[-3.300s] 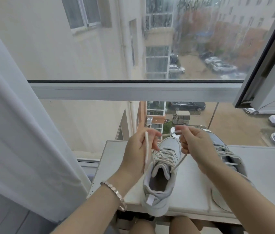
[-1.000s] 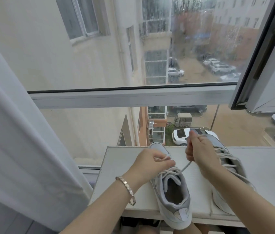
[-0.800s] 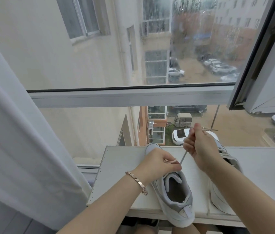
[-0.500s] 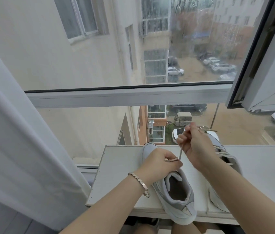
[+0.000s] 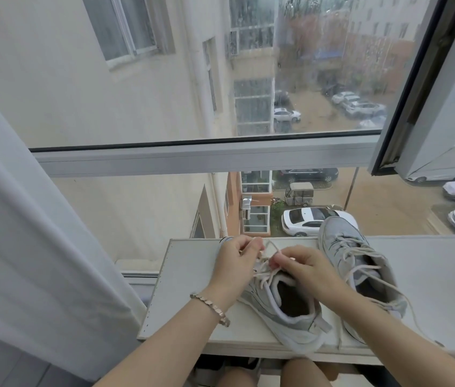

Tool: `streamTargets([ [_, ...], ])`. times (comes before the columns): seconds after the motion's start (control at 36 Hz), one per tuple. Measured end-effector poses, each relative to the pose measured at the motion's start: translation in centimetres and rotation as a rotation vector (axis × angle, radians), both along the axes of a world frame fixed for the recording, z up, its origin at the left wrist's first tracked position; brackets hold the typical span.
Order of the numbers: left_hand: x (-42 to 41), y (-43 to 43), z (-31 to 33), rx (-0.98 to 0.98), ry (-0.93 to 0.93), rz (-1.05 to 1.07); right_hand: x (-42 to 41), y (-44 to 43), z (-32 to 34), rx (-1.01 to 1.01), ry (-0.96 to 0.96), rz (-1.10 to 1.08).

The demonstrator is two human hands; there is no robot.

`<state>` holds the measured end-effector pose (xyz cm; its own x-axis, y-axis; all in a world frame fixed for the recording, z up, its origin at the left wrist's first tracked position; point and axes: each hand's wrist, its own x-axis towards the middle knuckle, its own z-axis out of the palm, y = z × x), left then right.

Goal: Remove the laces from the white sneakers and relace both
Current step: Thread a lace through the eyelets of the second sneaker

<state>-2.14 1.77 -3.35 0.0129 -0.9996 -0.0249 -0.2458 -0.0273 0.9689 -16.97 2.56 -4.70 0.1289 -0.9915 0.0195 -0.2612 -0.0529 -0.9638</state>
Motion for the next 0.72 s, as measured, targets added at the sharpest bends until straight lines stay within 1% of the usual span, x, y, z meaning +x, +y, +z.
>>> streamTargets([
  [0.03,0.4,-0.1,-0.1,-0.025,-0.029,0.016,-0.1,0.0,-0.1,0.0,0.02,-0.018],
  [0.11,1.5,-0.2,-0.4,-0.076,-0.098,0.047,0.2,-0.1,-0.1,-0.031,0.231,0.002],
  [0.19,2.1,-0.5,-0.2,-0.128,-0.07,0.102,0.9,0.1,0.1,-0.018,0.292,0.032],
  [0.25,2.3,-0.8,0.3,-0.148,-0.004,0.137,1.1,0.0,0.1,0.007,0.307,0.024],
  [0.36,2.1,-1.0,1.5,-0.128,0.123,0.159,1.3,-0.1,0.5,0.025,0.226,-0.036],
  [0.39,1.9,-1.0,1.8,-0.097,0.181,0.146,1.4,-0.1,0.6,0.014,0.199,-0.045],
  [0.44,1.2,-0.9,2.6,-0.006,0.357,0.084,1.8,0.0,0.7,-0.005,0.114,-0.06],
  [0.53,0.2,-0.9,4.0,0.075,0.572,-0.033,2.4,0.0,0.8,0.023,-0.021,-0.053],
  [0.61,-0.6,-1.3,5.1,0.11,0.664,-0.09,2.7,0.0,0.9,0.056,0.025,0.037],
  [0.72,-1.2,-2.3,5.7,0.197,0.75,-0.1,2.4,0.0,1.1,0.091,0.089,0.123],
])
